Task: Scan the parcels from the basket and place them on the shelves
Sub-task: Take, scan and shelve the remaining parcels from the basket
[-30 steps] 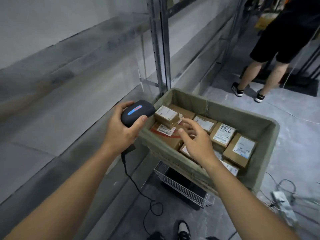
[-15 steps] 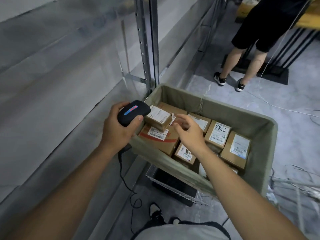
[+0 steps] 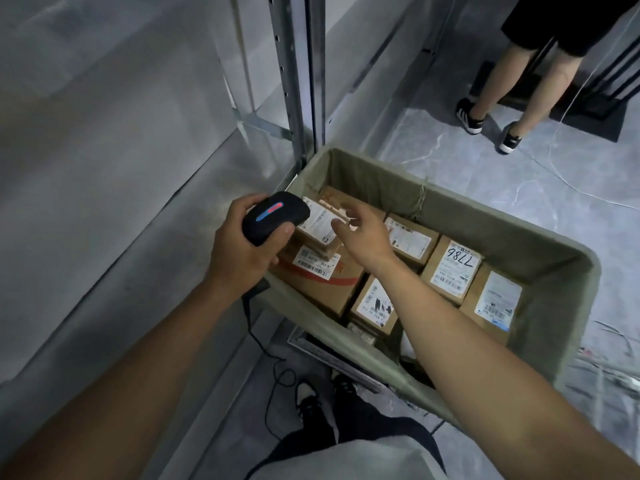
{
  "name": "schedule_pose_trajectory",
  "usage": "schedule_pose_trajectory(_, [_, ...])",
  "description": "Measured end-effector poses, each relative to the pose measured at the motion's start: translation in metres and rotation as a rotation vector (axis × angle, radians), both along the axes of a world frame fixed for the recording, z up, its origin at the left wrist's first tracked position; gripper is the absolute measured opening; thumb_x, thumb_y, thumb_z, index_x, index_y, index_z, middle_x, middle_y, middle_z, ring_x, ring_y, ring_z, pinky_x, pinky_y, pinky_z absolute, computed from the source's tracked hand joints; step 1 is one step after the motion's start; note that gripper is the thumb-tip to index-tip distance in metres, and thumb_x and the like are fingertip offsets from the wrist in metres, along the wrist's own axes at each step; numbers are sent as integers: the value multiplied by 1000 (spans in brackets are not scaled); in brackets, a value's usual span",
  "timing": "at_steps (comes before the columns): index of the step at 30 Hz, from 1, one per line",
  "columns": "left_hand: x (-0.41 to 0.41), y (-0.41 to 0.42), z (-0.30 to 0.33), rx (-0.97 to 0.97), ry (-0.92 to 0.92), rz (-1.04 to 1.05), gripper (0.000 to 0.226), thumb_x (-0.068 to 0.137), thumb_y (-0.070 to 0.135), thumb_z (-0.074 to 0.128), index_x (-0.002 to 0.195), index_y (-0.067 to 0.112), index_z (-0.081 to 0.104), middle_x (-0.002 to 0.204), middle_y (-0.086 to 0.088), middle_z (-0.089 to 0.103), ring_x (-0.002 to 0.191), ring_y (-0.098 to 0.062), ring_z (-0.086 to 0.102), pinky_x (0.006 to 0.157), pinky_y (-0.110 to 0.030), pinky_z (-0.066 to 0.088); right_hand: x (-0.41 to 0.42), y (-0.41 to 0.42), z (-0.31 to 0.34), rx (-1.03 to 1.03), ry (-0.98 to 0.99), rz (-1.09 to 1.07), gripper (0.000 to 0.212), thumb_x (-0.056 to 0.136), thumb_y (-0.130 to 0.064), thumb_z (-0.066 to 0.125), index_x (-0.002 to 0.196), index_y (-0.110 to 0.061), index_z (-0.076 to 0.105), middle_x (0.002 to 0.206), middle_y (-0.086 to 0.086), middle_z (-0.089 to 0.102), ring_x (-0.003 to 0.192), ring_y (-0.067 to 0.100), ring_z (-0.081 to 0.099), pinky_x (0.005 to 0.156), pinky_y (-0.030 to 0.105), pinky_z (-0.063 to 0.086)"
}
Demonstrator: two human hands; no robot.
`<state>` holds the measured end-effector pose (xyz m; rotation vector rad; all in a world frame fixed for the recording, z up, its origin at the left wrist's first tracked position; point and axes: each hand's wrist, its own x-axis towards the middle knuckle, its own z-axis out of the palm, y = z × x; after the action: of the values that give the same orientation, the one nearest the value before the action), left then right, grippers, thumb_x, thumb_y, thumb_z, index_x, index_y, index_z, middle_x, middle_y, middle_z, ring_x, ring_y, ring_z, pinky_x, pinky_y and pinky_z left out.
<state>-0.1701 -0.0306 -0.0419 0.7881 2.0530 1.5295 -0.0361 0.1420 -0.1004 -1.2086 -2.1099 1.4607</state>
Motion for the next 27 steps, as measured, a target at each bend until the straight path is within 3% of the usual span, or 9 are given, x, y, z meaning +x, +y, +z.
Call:
schedule_pose_trajectory(4, [-8, 16, -12, -18, -16, -1, 63, 71, 55, 78, 127, 36, 56, 112, -3, 69, 57, -14, 68, 49, -25, 53, -23, 27, -29, 3, -75, 37, 51, 95, -31, 69, 143, -22, 54, 140, -1, 59, 128, 18, 55, 106, 36, 46])
schedule_pose_trajectory(5, [-9, 20, -14, -25, -18, 8, 63, 71, 56, 78, 127, 36, 56, 111, 0, 69, 58, -15, 69, 49, -26, 54, -29, 32, -36, -12, -96, 48, 52, 94, -32, 71, 143, -22, 53, 139, 0, 60, 127, 20, 55, 103, 36, 48])
schedule_pose_trajectory(8, [-15, 28, -21, -43, -12, 30, 64, 72, 56, 78, 127, 35, 56, 110, 8, 69, 62, -17, 71, 52, -31, 57, -43, 42, -53, -64, -140, 99, 57, 94, -34, 71, 146, -24, 49, 137, -6, 58, 123, 14, 56, 82, 13, 44])
schedule_pose_trajectory(9, [-17, 29, -24, -51, -7, 33, 64, 72, 56, 78, 128, 34, 56, 110, 8, 69, 63, -18, 72, 53, -33, 58, -46, 44, -58, -69, -153, 118, 59, 94, -37, 71, 147, -26, 48, 137, -8, 56, 123, 13, 54, 83, 12, 42])
schedule_pose_trajectory(12, [-21, 27, -31, -85, 7, 43, 63, 74, 57, 78, 128, 36, 56, 108, 14, 70, 69, -20, 73, 57, -40, 61, -53, 47, -74, -90, -208, 167, 64, 92, -42, 72, 149, -28, 46, 145, -1, 54, 130, 20, 53, 99, 26, 42])
schedule_pose_trajectory(17, [-24, 15, -35, -110, 14, 99, 65, 72, 57, 77, 129, 34, 56, 106, 18, 71, 67, -15, 71, 60, -35, 60, -55, 56, -84, -188, -203, 154, 70, 91, -29, 75, 152, -25, 41, 146, 1, 50, 132, 21, 50, 98, 29, 42])
schedule_pose_trajectory(21, [-27, 0, -37, -116, 32, 144, 62, 72, 59, 77, 128, 40, 56, 109, 7, 71, 75, -13, 68, 69, -35, 58, -58, 63, -88, -251, -203, 150, 69, 89, -25, 78, 148, -23, 44, 137, -2, 56, 119, 18, 59, 82, 22, 50])
schedule_pose_trajectory(23, [-24, -8, -37, -123, 34, 174, 59, 71, 59, 77, 124, 47, 56, 108, 12, 71, 79, -13, 70, 70, -35, 58, -61, 64, -85, -270, -177, 122, 67, 85, -20, 82, 143, -20, 48, 134, 2, 59, 108, 17, 63, 72, 21, 55])
schedule_pose_trajectory(27, [-17, -27, -34, -127, 17, 233, 63, 69, 62, 78, 126, 45, 58, 108, 12, 72, 76, -14, 69, 71, -38, 59, -59, 55, -84, -191, -177, 85, 63, 80, -19, 86, 135, -20, 56, 128, 0, 61, 113, 20, 62, 93, 39, 58])
